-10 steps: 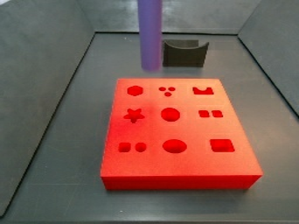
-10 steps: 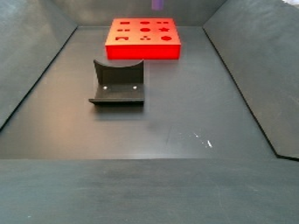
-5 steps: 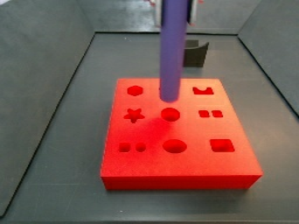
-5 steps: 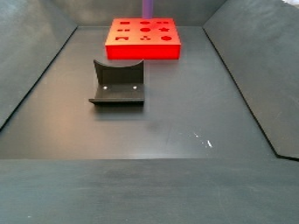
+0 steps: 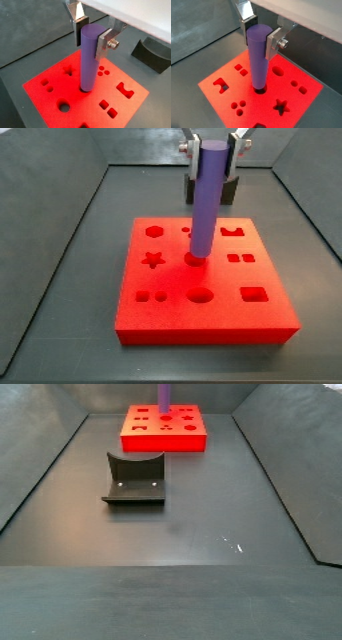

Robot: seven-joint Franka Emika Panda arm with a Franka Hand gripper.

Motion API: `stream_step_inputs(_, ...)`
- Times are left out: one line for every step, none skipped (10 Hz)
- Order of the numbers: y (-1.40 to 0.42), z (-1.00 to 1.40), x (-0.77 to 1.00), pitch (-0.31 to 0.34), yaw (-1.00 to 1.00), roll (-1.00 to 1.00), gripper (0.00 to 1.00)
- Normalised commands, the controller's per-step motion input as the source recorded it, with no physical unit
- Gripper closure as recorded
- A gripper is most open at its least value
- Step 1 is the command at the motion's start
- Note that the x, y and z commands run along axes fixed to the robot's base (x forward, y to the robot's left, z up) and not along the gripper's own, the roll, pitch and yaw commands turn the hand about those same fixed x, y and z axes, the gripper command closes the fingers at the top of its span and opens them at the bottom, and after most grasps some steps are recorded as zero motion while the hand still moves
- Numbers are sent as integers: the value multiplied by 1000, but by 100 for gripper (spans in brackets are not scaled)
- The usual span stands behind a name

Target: Insert the round object.

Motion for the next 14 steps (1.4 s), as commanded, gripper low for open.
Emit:
stream_step_inputs(0, -303, -31, 0, -17, 0, 100)
stream_step_inputs(0, -277, 0, 0, 0, -36, 100)
stream_step_inputs(0, -260, 54, 0, 0, -43, 100)
stream_step_inputs(0, -251, 0, 0, 0, -21, 100)
stream_step_inputs(0, -260, 0, 0, 0, -13, 100)
stream_step_inputs(0, -257, 0, 3, -6, -6, 100)
stream_step_inputs(0, -263, 0, 4, -6, 0, 100)
stream_step_inputs(0, -291, 23, 39, -3, 0, 100)
stream_step_inputs(0, -377, 126, 99, -29, 0, 100)
stream_step_inputs(0, -429, 111, 119, -40, 9, 100)
stream_step_inputs(0, -494, 97, 123, -37, 37, 100)
stream_step_inputs(0, -606, 57, 99, -31, 33, 100)
stream_step_inputs(0, -629, 31, 80, -29, 29, 100)
stream_step_inputs(0, -557, 26, 77, -29, 23, 100)
